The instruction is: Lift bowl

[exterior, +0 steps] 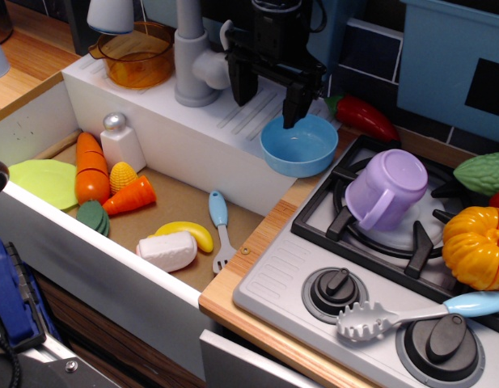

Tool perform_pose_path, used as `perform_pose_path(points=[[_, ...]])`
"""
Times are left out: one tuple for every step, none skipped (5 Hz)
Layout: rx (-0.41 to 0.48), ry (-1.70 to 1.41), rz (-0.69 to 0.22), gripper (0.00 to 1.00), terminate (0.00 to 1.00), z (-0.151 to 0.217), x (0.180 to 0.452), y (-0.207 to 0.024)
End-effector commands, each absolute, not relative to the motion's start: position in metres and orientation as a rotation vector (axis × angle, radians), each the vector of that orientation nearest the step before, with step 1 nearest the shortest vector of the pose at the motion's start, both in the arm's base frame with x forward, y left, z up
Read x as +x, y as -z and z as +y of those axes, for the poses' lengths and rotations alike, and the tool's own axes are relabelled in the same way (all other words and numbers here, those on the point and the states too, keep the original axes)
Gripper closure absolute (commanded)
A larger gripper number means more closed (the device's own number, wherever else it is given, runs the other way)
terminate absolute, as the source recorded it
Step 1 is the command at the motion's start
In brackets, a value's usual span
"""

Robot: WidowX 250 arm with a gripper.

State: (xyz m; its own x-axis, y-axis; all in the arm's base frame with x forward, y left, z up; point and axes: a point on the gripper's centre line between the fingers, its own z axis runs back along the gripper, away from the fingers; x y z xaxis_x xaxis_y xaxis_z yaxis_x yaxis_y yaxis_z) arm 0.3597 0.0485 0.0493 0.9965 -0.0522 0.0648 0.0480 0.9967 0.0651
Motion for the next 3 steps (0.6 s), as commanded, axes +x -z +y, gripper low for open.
perform_pose_path(points=[[0.138, 0.069, -0.213, 0.00, 0.00, 0.048, 0.360, -0.054], [0.044, 0.064, -0.222, 0.00, 0.00, 0.054, 0.360, -0.047], [0.060, 0.043, -0.222, 0.00, 0.00, 0.054, 0.359, -0.043]])
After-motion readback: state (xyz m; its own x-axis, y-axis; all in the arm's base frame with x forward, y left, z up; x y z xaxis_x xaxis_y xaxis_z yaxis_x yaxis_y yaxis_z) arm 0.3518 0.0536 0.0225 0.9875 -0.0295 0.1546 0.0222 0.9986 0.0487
